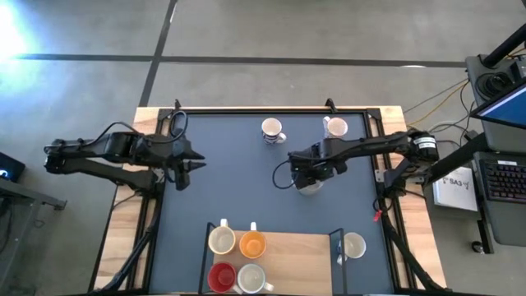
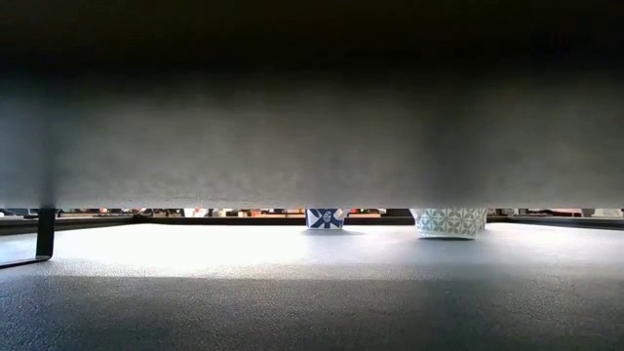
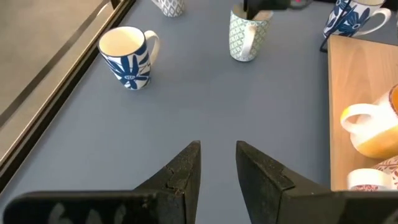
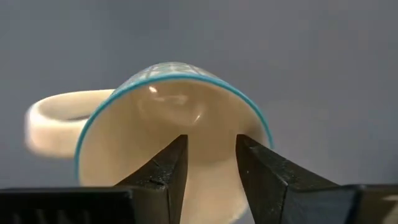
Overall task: Place coffee mugs
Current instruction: Put the light blue patterned mug on the shelf
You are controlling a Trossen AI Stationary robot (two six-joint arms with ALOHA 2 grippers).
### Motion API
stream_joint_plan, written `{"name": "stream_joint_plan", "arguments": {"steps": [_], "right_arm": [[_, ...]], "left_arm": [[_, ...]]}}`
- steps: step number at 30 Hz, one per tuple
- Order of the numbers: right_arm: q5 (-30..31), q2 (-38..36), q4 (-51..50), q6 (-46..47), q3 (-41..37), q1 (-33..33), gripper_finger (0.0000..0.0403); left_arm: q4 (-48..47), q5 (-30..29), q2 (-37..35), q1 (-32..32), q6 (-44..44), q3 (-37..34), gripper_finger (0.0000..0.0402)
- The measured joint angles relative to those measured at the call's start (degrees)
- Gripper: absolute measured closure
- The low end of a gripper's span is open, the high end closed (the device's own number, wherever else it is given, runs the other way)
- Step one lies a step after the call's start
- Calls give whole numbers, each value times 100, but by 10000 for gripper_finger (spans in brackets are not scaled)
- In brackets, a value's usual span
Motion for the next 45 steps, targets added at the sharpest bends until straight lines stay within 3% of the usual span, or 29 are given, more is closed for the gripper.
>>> {"name": "stream_joint_plan", "arguments": {"steps": [8, 18, 26, 34, 45], "right_arm": [[0, 268, 214, -164, 35, 68, 286], [11, 98, 282, -309, 532, 165, 293], [470, -247, -656, 528, 551, 495, 303], [596, -101, -631, 890, 201, 682, 300], [741, -47, 532, 736, -362, 678, 314]], "left_arm": [[-16, -3, -5, 0, -70, 0, 318], [-17, -100, -4, 0, -107, 0, 318], [-66, -114, -2, 0, -106, 0, 318], [-63, -163, 37, 0, -9, 0, 318], [-44, -159, 61, 0, 44, 0, 318]]}}
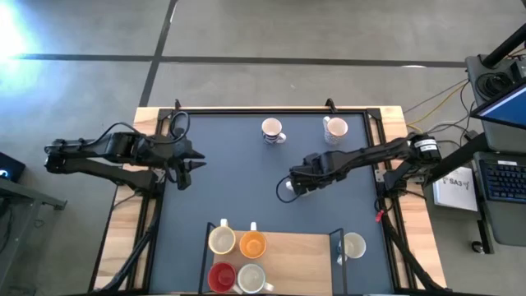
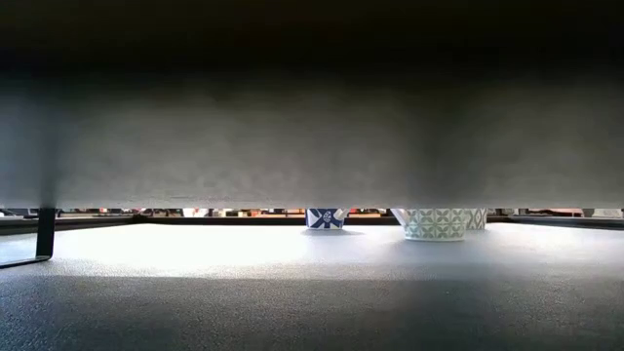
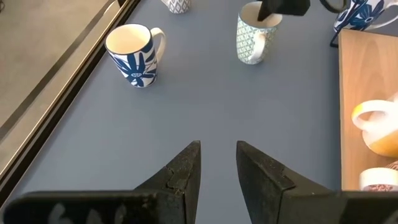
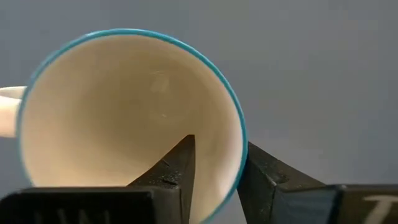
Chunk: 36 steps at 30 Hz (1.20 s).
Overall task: Place coffee mugs
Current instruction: Put the light blue patterned mug on the shelf
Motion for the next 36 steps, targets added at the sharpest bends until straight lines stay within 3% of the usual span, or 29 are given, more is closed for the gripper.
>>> {"name": "stream_joint_plan", "arguments": {"steps": [8, 20, 27, 36], "right_arm": [[-6, 2, 391, -435, -219, -2, 382], [-1181, -2, 410, -2699, 456, 2, 387], [-1510, -5, 372, -3347, 996, 178, 388], [-1499, -11, 431, -2898, 1160, 1057, 389]], "left_arm": [[109, 7, 39, 0, -44, 0, 318], [189, 9, 312, -2, -267, 0, 318], [169, -46, 497, 0, -1769, 0, 318], [172, -77, 538, -2, -2823, 0, 318]]}}
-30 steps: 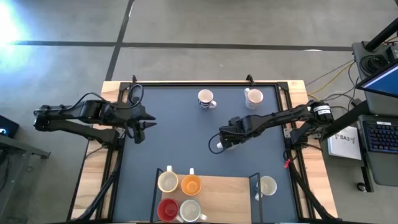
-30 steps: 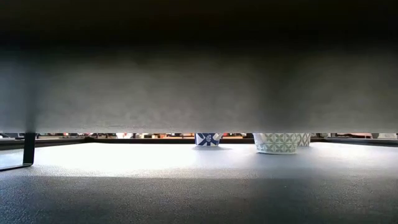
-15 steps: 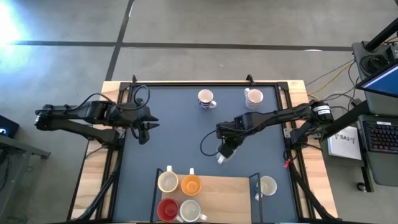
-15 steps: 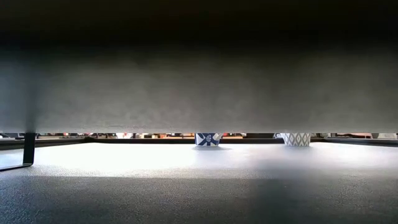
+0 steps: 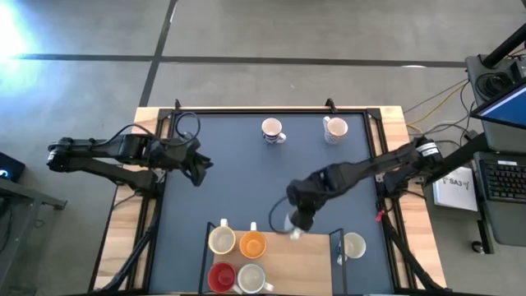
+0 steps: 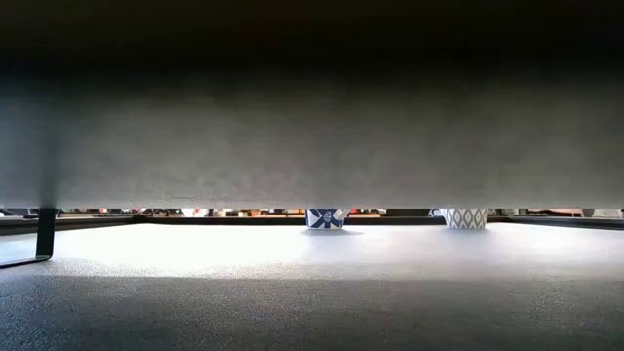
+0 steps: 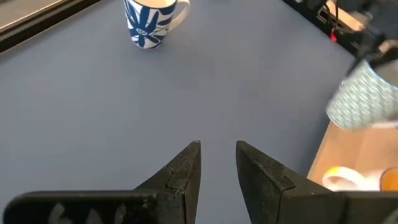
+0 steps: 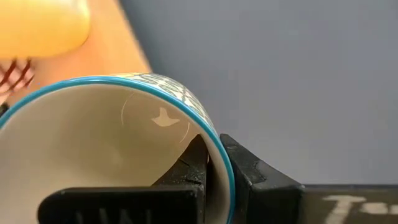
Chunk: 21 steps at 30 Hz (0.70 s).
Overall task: Place coffee mugs
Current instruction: Put the light blue patterned mug on the shelf
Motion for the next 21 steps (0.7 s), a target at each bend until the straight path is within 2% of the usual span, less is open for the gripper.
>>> {"name": "stream_joint_plan", "arguments": {"steps": [8, 12, 16, 21], "right_arm": [[199, 97, 649, 969, 0, 804, 383], [607, 247, 817, 1479, 173, 1151, 383], [903, 494, 805, 1873, 429, 1308, 383], [809, 936, 797, 2013, 846, 1434, 382]], "left_arm": [[93, -273, 2, 0, -244, 0, 318], [115, -271, 2, 0, -196, 0, 318], [108, -271, -7, -1, -174, 0, 318], [99, -155, -4, -2, -168, 0, 318]]}}
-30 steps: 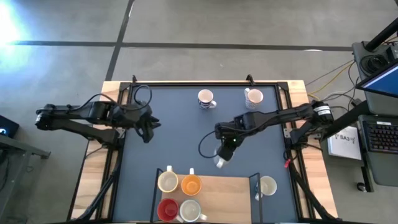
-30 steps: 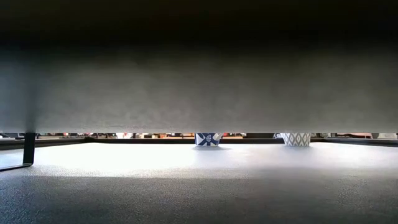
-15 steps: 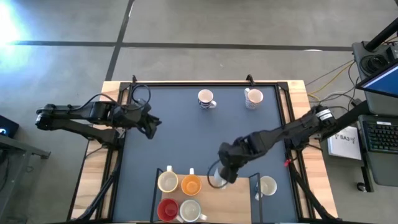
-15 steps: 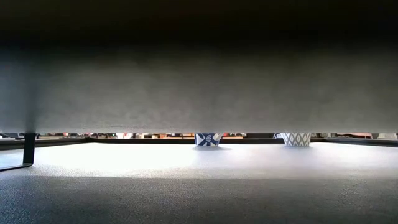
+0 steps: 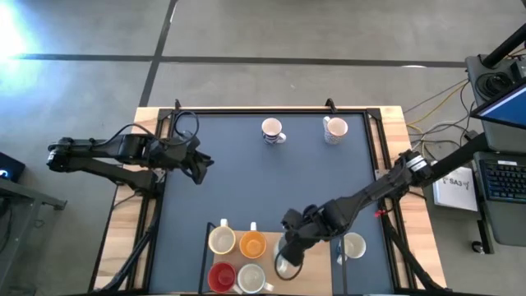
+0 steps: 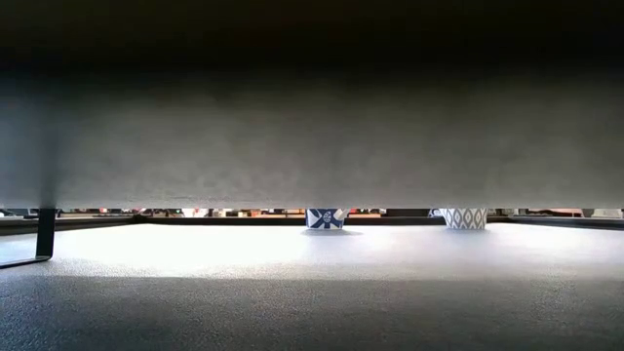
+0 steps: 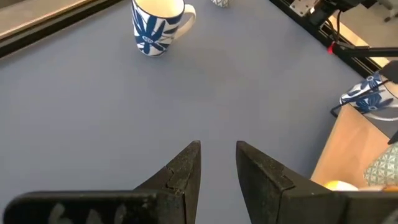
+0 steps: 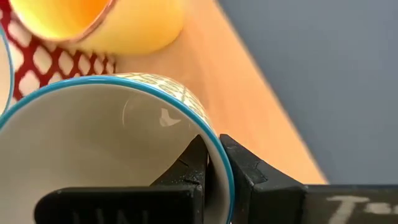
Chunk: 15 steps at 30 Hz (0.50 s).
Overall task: Place coffee mugs
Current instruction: Put the light blue patterned mug on the shelf
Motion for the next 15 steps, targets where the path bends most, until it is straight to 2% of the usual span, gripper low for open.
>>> {"name": "stream_joint_plan", "arguments": {"steps": [4, 15], "right_arm": [[-210, 407, -200, -14, 510, 56, 381], [-252, 1557, -1867, -4, 2416, 228, 381]], "left_arm": [[-23, 140, -11, -5, 91, 0, 318], [-191, 243, -49, -7, 529, 0, 318]]}}
